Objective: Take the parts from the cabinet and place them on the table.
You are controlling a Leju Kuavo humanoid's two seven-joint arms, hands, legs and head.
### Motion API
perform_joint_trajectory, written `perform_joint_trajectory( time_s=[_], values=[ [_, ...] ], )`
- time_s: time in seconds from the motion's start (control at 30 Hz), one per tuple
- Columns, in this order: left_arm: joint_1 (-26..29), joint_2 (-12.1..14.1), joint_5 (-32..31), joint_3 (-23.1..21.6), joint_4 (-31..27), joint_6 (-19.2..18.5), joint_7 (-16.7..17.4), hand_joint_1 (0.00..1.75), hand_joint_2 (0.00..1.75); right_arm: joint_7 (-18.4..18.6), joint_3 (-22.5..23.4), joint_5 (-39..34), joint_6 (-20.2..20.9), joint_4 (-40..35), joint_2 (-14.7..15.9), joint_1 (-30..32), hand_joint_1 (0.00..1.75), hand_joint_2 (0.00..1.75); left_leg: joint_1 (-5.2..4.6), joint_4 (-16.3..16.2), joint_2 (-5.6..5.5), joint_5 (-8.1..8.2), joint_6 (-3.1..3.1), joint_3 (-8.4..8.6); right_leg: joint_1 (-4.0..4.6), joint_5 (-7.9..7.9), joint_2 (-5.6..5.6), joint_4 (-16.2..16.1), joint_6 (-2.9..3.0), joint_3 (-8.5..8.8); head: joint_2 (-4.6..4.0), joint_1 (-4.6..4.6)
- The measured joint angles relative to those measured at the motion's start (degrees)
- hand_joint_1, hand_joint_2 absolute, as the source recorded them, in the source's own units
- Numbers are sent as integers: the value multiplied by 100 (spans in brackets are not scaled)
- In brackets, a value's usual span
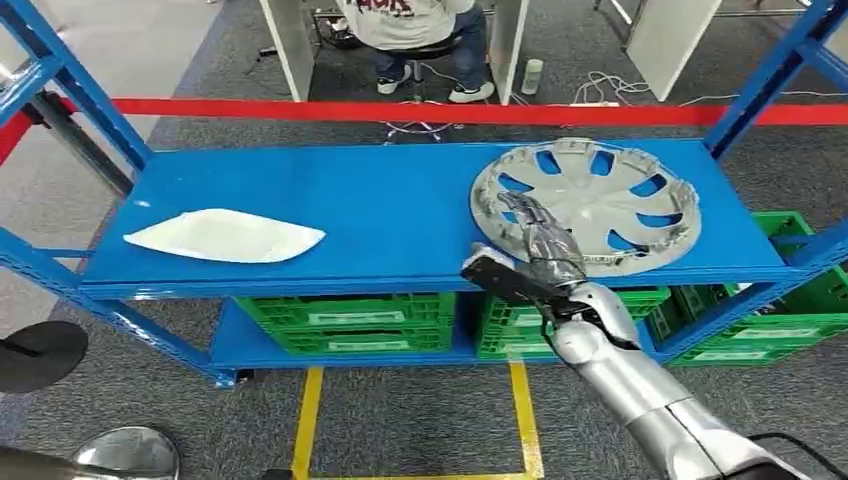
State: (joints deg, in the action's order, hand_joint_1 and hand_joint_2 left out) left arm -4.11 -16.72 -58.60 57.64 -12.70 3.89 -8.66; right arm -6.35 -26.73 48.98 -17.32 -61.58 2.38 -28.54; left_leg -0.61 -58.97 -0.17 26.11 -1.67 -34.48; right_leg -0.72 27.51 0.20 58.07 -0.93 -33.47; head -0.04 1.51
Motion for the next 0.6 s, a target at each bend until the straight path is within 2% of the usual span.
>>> perform_joint_trajectory(
  time_s=[0.03, 0.07, 0.1, 0.13, 0.2, 0.23, 0.27, 0.3, 0.37, 0.4, 0.43, 0.47, 0.5, 0.53, 0.57, 0.6],
  values=[
    [0, 0, -4, 0, 0, -9, -15, 0, 0, 119, 52, 48, 97, 235, 0, -137, 0, 0, 14, 70, -2, -25, -35, 17, 11, -7, -8, -30, -53, 20, 0, 11],
    [-4, -7, -2, 0, 0, -9, -32, 0, 0, 223, 116, 118, 136, 391, 24, -249, 0, 0, 55, 134, 7, -69, -50, 56, -6, 56, -4, 17, -75, -41, 0, -6],
    [-9, -7, -2, 2, 0, -9, -52, 0, 0, 278, 153, 168, 136, 511, 37, -363, 0, 175, 55, 155, 6, -74, -62, 65, 3, 148, -12, 146, -98, -107, 0, -15],
    [-17, -4, 4, 2, 0, -9, -72, 0, 0, 368, 177, 219, 169, 728, 46, -551, 0, 175, 53, 154, 14, -76, -91, 60, -3, 361, -10, 564, -121, -310, 0, -39],
    [-19, -2, 7, 4, 0, -7, -105, 0, 0, 453, 254, 241, 272, 1121, 52, -754, 0, 175, 42, 151, 20, -70, -100, 59, -1, 721, -11, 1501, -157, -777, 0, -37],
    [-17, -2, 13, 4, 0, -4, -109, 0, 0, 475, 287, 254, 283, 1245, 63, -797, 0, 175, 41, 149, 14, -67, -104, 63, -2, 739, -12, 1737, -168, -908, 0, -37],
    [-14, 0, 13, 7, 0, -4, -111, 0, 0, 488, 304, 265, 298, 1350, 72, -844, 0, 175, 41, 147, 2, -65, -106, 73, -2, 602, -12, 1667, -167, -899, 0, -37],
    [-15, 0, 13, 7, 0, -4, -116, 0, 0, 499, 323, 284, 315, 1450, 83, -885, 0, 175, 40, 144, -7, -62, -103, 78, -2, 411, -12, 1401, -158, -791, 0, -41],
    [-17, 0, 13, 7, 0, -4, -118, 0, 0, 501, 374, 302, 318, 1557, 94, -1014, 0, 175, 37, 129, -10, -33, -79, 104, -1, -116, -17, 408, -129, -326, 0, -39],
    [-17, 0, 13, 7, 0, -4, -120, 0, 0, 501, 385, 315, 318, 1625, 92, -1085, 0, 175, 30, 118, -5, -12, -51, 100, 5, -151, -28, 101, -108, -198, 0, -35],
    [-30, 2, 13, 7, 0, -2, -140, 0, 0, 516, 385, 334, 339, 1703, 92, -1153, 0, 175, -14, 56, -1, 2, -29, 58, 14, -113, -19, -27, -84, -65, 0, -33],
    [-30, 4, 13, 7, 0, -2, -155, 0, 0, 554, 392, 354, 366, 1761, 92, -1185, 0, 175, -12, 65, 0, -18, -5, 35, 18, -96, -10, 8, -36, -91, 0, -22],
    [-25, 4, 13, 7, 0, -2, -170, 0, 0, 578, 398, 398, 422, 1824, 92, -1193, 0, 175, -7, 67, -1, -20, 9, 42, 28, -88, -10, 6, -23, -95, 0, -32],
    [-23, 4, 13, 9, 0, -2, -188, 0, 0, 593, 396, 451, 486, 1890, 94, -1208, 0, 175, -4, 72, 1, -17, 25, 48, 32, -82, -11, 5, 13, -95, 0, -26],
    [-27, 18, 15, 9, 0, -2, -199, 0, 0, 615, 396, 488, 556, 1953, 98, -1247, 0, 175, -14, 50, -2, 25, 56, 36, -20, -106, -17, -29, 56, -71, 0, -39],
    [-29, 22, 20, 9, 0, -2, -203, 0, 0, 613, 396, 525, 595, 2008, 98, -1301, 0, 175, -7, -61, 4, 130, 106, 0, -24, -106, -9, -32, 76, -66, 0, -17]
  ],
)
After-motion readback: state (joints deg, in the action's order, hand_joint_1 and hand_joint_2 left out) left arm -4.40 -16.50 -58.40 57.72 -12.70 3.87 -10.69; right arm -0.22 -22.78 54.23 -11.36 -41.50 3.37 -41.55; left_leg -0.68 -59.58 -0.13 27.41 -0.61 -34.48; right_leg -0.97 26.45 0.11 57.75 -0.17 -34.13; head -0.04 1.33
